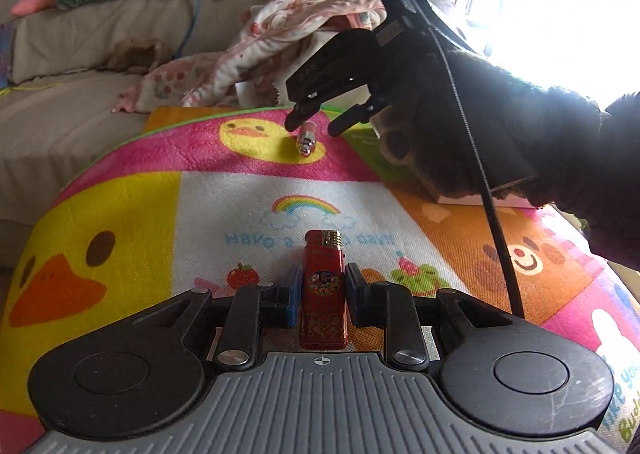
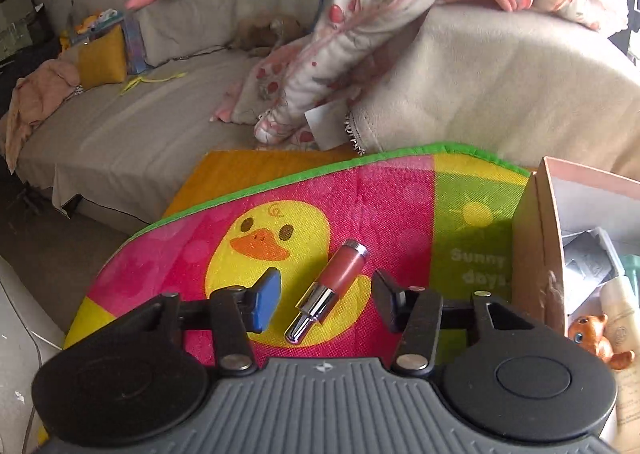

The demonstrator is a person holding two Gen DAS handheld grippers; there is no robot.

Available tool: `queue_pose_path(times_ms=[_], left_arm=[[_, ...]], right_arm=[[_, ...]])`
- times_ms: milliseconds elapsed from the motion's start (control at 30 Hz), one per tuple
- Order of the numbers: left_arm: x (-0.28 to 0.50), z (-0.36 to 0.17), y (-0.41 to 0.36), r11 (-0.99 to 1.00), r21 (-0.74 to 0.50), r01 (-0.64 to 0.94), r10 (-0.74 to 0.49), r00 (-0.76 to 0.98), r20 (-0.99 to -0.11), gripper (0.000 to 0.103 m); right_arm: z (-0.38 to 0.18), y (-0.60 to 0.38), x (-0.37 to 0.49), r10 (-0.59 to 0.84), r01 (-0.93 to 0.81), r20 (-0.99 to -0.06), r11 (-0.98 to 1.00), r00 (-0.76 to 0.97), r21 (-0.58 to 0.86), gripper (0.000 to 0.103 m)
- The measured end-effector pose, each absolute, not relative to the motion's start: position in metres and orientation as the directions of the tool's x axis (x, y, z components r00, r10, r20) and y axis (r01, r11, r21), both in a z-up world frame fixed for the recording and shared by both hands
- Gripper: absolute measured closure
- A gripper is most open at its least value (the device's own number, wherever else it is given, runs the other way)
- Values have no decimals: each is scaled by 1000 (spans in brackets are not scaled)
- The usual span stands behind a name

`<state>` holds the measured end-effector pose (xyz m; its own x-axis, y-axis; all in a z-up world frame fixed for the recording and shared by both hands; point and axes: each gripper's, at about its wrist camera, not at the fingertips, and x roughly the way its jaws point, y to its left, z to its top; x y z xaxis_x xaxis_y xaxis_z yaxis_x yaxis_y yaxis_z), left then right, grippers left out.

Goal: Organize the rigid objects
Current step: 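Grasp the pink-and-silver lipstick tube with right while left lifts the red box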

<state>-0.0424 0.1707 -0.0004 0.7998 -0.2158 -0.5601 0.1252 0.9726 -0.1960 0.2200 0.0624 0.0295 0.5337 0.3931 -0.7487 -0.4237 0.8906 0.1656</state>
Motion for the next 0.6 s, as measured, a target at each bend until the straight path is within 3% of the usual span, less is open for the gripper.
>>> queue_pose_path(times_ms=[67,233,333,500,600], left_arm=[[-43,-1,170,971,-203,129,-223,798,-559,77],[-44,-1,169,971,-200,129,-220,802,-555,77],[-44,-1,169,972,-201,122,-216,801,-559,77],[-43,1,168,976,-185,112,-199,801,-565,77],[-45,3,161,977,-175,121,-201,795,-572,77]], right_arm=[[23,69,223,385,-433,-761,889,522,153,57],[22,86,208,359,-525,-765,851,535,33,82],[32,83,187,383,-583,-754,813,533,1,84],[62,37,131,484,-645,-730,760,482,77,85],[76,-3,95,516,-664,-710,742,480,90,92]])
